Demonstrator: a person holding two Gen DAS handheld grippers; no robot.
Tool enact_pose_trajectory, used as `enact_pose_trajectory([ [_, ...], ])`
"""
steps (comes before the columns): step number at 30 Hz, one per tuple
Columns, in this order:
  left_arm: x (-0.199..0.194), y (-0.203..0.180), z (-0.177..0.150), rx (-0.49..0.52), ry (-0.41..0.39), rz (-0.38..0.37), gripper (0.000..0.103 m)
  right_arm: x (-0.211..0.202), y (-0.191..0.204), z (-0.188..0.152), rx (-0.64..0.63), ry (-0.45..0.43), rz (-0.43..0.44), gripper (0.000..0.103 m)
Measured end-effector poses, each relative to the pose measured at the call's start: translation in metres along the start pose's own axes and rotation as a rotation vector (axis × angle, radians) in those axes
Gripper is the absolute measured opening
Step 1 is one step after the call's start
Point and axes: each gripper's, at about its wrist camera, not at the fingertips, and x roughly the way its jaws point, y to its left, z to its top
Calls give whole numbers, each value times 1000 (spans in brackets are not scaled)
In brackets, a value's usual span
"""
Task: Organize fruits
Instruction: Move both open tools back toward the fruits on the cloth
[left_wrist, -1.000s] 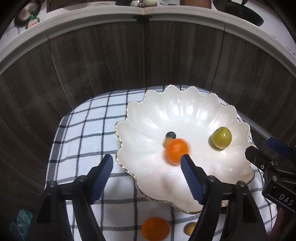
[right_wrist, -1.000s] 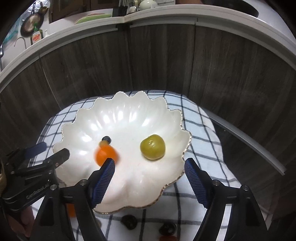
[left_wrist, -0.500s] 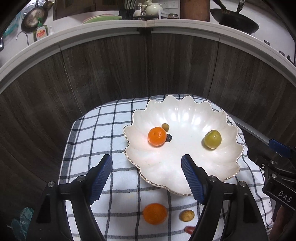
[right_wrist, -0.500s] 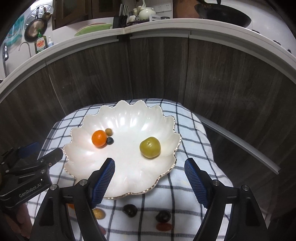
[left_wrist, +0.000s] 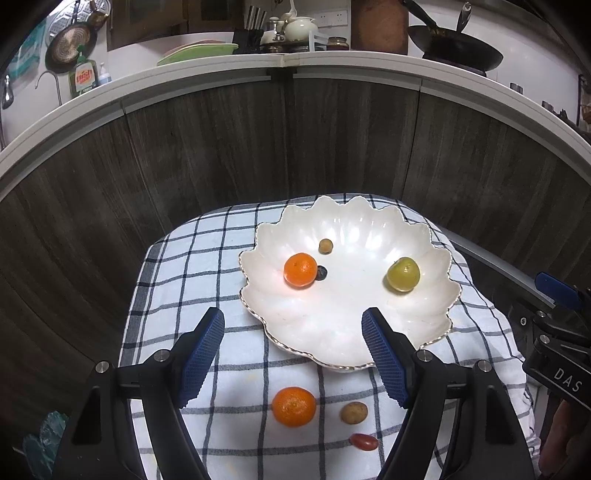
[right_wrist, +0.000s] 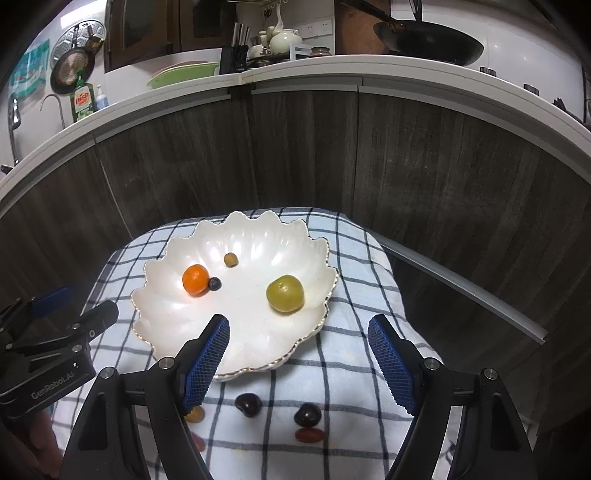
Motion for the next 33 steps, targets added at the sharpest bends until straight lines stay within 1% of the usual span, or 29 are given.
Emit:
enact_pose_trajectory([
  [6,-10,-5,-8,-6,-1,-8,77,-9,-5,-6,-10,-7,-6,78],
  [11,-10,-11,-18,-1,13,-14,77,-13,-8,-16,-19,-3,-2,78],
  [15,-13,-12,-28,-14,-2,4,77,-17,-8,-24,-32,-12,-18,78],
  [18,-10,-14,-35,-8,16,-6,77,-17,-8,-29,-38,-7,-18,78],
  [33,-2,-25,-75,32,47,-16,77,-11,-10,-60,-81,9,-14,78],
])
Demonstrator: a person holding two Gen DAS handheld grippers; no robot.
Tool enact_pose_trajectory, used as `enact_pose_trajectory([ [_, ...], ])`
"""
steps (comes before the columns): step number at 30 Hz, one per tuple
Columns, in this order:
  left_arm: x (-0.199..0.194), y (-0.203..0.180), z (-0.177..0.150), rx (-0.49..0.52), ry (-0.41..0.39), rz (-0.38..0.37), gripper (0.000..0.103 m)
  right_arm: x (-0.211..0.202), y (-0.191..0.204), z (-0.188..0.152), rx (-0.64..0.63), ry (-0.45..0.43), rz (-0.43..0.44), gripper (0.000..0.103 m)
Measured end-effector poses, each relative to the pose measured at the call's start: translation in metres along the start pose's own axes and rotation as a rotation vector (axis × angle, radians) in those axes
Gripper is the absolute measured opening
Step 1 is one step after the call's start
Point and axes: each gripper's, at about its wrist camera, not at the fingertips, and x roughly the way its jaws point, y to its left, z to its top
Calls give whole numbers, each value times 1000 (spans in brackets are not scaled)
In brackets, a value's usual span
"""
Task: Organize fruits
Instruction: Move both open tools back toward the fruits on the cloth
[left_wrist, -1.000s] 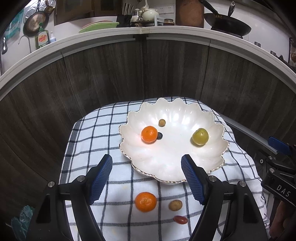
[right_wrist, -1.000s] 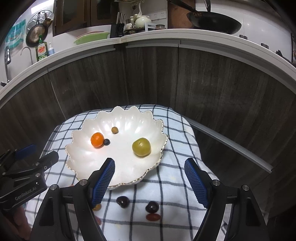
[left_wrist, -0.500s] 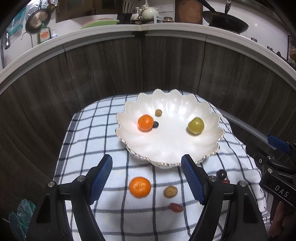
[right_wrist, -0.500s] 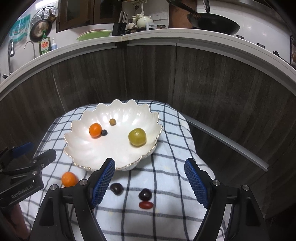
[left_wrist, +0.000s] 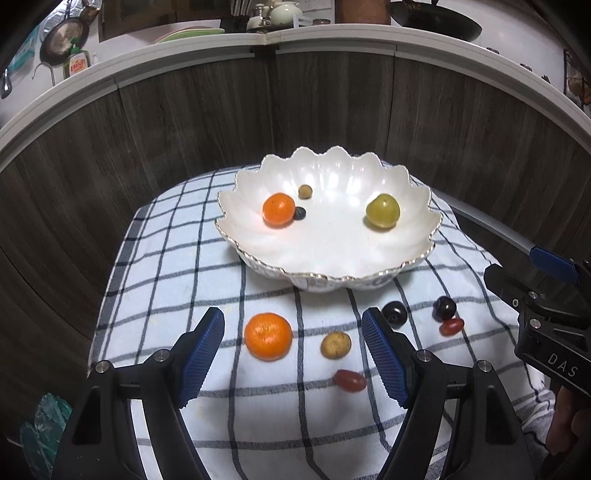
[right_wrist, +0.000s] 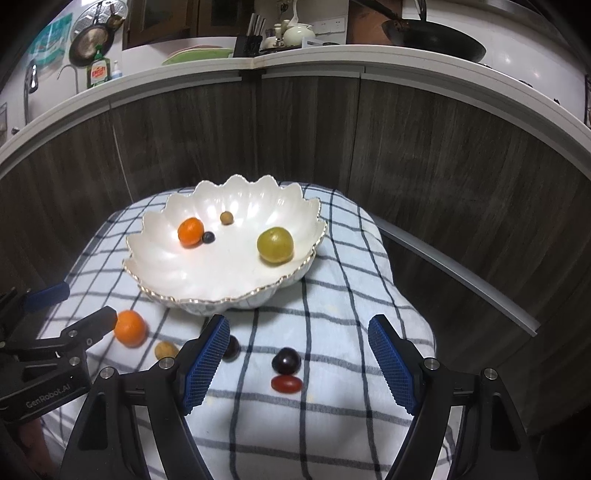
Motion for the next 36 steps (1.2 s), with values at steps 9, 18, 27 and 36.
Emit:
enact_pose_trajectory([
  [9,15,1,-21,-26,14,-18,77,13,0,-17,0,17,3,78],
  [18,27,-3,-37,-36,29,-47,76,23,6,-32,-23,17,0,78],
  [27,33,-17,-49,-1,41,-69,76,35,2,-42,-3,45,15,78],
  [36,43,-22,-55,20,50,-80,68,43,1,-48,7,63,30,78],
])
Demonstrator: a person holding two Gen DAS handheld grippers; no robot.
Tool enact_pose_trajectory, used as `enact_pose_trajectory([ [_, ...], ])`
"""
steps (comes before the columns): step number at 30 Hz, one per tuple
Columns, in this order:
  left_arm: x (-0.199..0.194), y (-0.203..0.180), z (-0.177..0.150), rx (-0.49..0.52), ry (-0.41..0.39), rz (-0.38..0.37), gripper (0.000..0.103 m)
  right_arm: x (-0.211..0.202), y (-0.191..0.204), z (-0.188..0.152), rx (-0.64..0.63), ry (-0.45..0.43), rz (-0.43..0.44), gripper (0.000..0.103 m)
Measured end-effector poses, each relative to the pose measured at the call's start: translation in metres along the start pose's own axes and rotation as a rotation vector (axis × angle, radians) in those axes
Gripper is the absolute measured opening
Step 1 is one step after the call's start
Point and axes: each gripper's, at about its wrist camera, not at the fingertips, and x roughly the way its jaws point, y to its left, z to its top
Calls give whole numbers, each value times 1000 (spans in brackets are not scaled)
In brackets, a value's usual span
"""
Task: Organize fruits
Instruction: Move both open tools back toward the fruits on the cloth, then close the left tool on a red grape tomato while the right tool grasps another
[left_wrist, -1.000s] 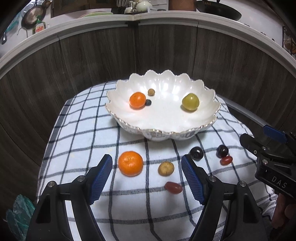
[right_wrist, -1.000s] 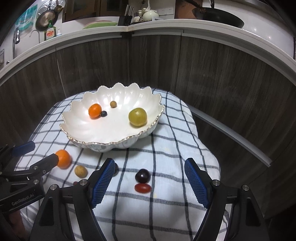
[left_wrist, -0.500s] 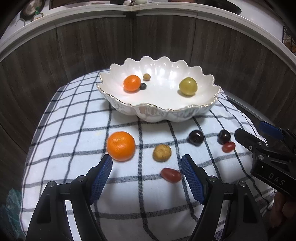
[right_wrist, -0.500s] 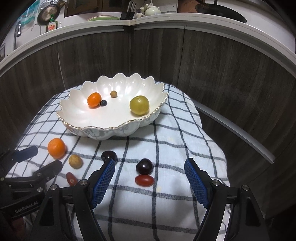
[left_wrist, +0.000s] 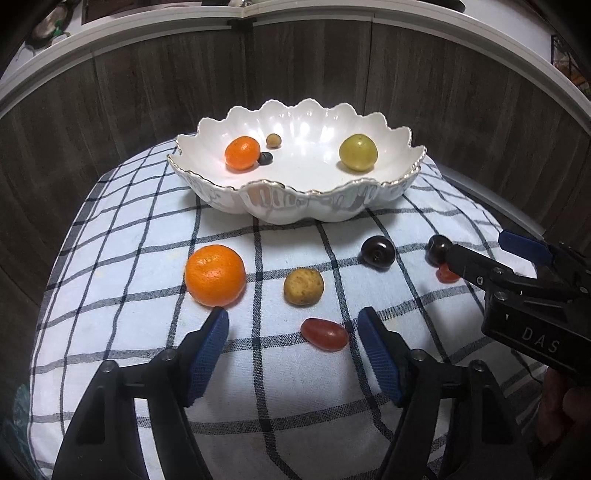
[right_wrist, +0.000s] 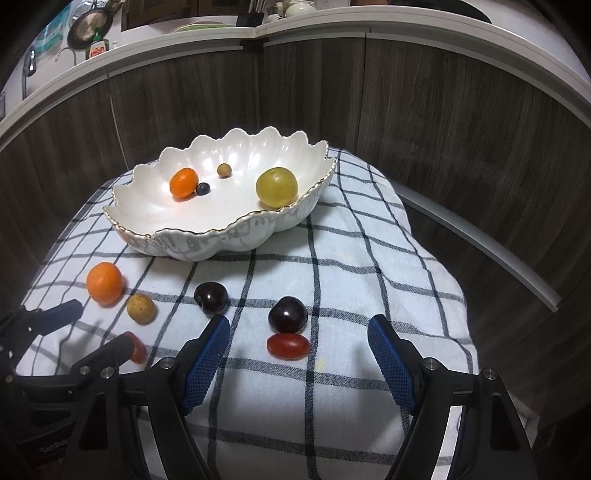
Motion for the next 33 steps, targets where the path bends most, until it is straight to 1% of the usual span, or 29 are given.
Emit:
enact_pose_trajectory([
  [3,5,-1,-2,9,13,-5,62,3,4,-2,-12,6,6,78],
  [8,9,0,-3,10,12,-10,61,9,7,-4,-28,11,11,78],
  [10,10,-1,-4,15,8,-22,60,11,7,-4,-28,17,15,77],
  [14,12,-3,-6,24,10,-45,59,17,7,-5,-27,35,24,71],
  [15,13,-4,-6,26,11,-51,57,18,8,-6,-28,40,25,70],
  [16,14,-5,-7,28,13,-55,55,19,8,-6,-29,44,26,68],
  [17,15,-5,-7,30,16,-58,54,21,8,-7,-30,49,29,65],
  [19,16,-5,-8,28,20,-62,52,23,9,-7,-31,56,29,64],
  [21,17,-5,-9,24,29,-68,50,25,9,-8,-33,66,27,60],
  [22,18,-5,-9,22,31,-70,50,27,9,-8,-34,71,27,58],
  [24,18,-5,-9,24,27,-71,50,29,9,-9,-34,81,25,57],
  [26,18,-6,-10,28,25,-75,50,32,9,-9,-34,96,26,52],
  [28,18,-7,-10,30,24,-75,50,35,9,-10,-31,111,25,51],
  [30,18,-8,-10,32,22,-80,46,35,8,-11,-29,112,27,51],
  [31,18,-9,-10,34,20,-82,42,35,8,-11,-28,112,28,51],
  [33,17,-11,-11,43,16,-85,37,35,8,-11,-27,112,28,47],
])
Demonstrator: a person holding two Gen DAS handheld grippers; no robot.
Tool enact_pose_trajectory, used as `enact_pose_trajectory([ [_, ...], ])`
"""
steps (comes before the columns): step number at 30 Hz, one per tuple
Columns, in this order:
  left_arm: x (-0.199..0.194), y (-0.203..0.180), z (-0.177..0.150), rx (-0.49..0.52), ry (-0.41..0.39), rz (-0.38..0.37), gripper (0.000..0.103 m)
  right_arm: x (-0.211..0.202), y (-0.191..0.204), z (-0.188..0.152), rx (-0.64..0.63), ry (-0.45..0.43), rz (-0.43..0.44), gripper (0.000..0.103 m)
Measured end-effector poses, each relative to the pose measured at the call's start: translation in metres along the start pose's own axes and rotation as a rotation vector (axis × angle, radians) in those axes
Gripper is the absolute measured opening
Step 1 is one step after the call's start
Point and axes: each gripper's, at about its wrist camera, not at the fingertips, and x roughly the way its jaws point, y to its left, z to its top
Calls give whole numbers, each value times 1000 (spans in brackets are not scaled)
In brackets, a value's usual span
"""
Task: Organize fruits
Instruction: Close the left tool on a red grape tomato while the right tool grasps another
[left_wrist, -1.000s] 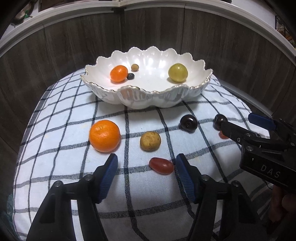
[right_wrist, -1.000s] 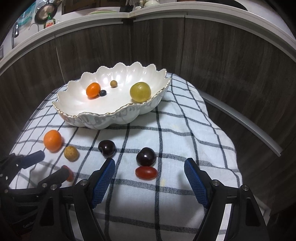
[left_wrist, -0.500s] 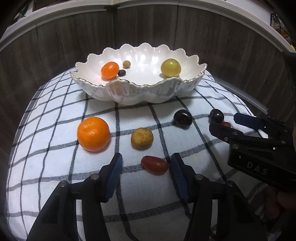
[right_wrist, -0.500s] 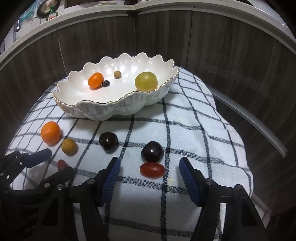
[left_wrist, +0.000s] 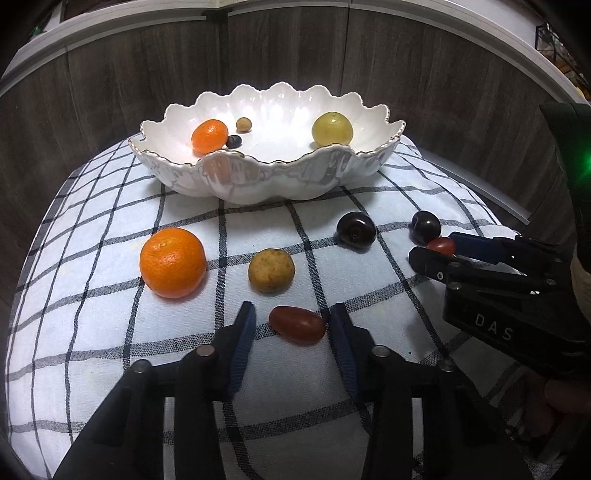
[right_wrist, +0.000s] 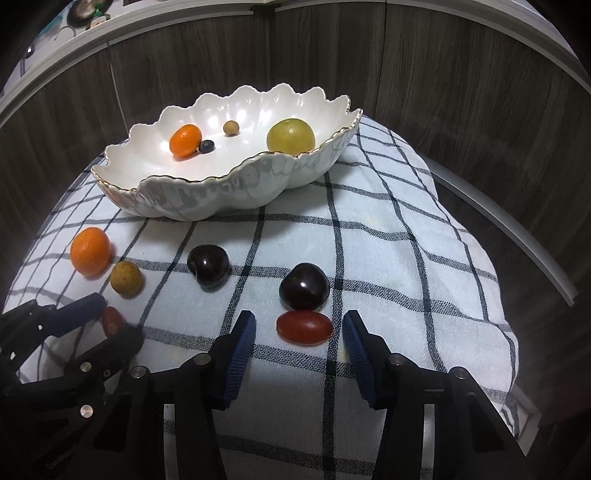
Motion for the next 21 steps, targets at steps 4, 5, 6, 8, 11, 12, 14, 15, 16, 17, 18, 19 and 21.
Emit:
enact_pose_trajectory([
  [4,-2,-3,0,17,-3,2,30,0,0,0,1,0,1,39],
  [5,-2,-4,-1,25,-4,7,29,0,0,0,-1,0,5,37],
  [6,-2,-5,-1,27,-4,9,29,0,0,0,-1,0,6,36],
  [8,-3,-5,0,26,-3,9,29,0,-1,0,1,0,9,33],
  [11,-4,-4,0,24,0,9,29,0,-3,0,11,2,13,31],
  [12,-4,-5,1,24,0,10,29,-1,-3,0,13,3,14,31],
  [14,-6,-5,1,24,-4,13,29,-1,-3,0,15,2,17,30],
  [15,-8,-5,2,25,-10,17,29,-2,-3,0,15,1,18,30],
  [16,-9,-5,2,25,-13,20,29,-3,-2,0,12,-3,19,30],
  [17,-11,-5,2,26,-16,22,29,-5,-1,-1,9,-8,19,30],
  [18,-12,-5,3,27,-19,26,29,-7,-1,0,6,-14,20,30],
  [19,-14,-5,3,28,-21,30,29,-9,0,0,2,-20,19,30],
  [21,-16,-5,3,30,-26,35,29,-13,1,0,-3,-31,20,30],
])
